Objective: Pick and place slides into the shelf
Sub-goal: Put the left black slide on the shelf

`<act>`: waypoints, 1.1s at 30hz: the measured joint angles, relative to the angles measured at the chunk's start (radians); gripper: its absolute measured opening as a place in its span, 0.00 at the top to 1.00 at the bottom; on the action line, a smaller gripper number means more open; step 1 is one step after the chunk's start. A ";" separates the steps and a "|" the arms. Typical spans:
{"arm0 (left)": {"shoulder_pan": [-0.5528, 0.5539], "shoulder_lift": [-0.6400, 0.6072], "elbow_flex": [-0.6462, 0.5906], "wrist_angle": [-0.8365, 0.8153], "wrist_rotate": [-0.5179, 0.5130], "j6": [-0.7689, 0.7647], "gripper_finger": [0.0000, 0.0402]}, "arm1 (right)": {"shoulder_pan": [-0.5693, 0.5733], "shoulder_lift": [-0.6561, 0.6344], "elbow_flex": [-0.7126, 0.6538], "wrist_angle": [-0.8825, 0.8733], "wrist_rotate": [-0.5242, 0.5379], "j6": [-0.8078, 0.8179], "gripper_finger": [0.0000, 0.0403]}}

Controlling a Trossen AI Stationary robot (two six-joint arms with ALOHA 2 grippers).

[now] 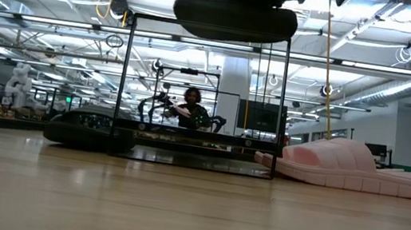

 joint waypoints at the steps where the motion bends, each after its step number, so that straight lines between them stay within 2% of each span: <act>1: -0.001 0.000 -0.001 -0.006 0.000 -0.007 0.92 | 0.001 0.000 0.000 0.000 0.035 -0.007 1.00; 5: -0.001 -0.001 -0.016 -0.049 0.000 -0.074 0.92 | 0.001 0.000 0.000 -0.003 0.106 -0.050 1.00; 11: -0.001 0.000 -0.020 -0.139 0.006 -0.198 0.92 | 0.001 0.007 0.000 0.003 0.099 -0.186 1.00; 13: -0.001 0.000 -0.020 -0.171 0.031 -0.230 0.92 | 0.001 0.007 0.000 0.023 0.057 -0.190 1.00; 15: -0.001 0.000 -0.020 -0.204 0.058 -0.259 0.92 | 0.004 0.014 0.000 0.048 0.024 -0.146 1.00; 22: -0.001 0.000 -0.020 -0.262 0.083 -0.332 0.92 | 0.064 0.065 0.001 0.036 0.031 0.016 1.00; 28: 0.000 0.000 -0.020 -0.280 0.092 -0.351 0.92 | 0.135 0.141 0.001 0.022 0.105 0.074 1.00; 33: 0.000 0.000 -0.020 -0.294 0.116 -0.363 0.92 | 0.170 0.169 0.000 0.012 0.105 0.147 1.00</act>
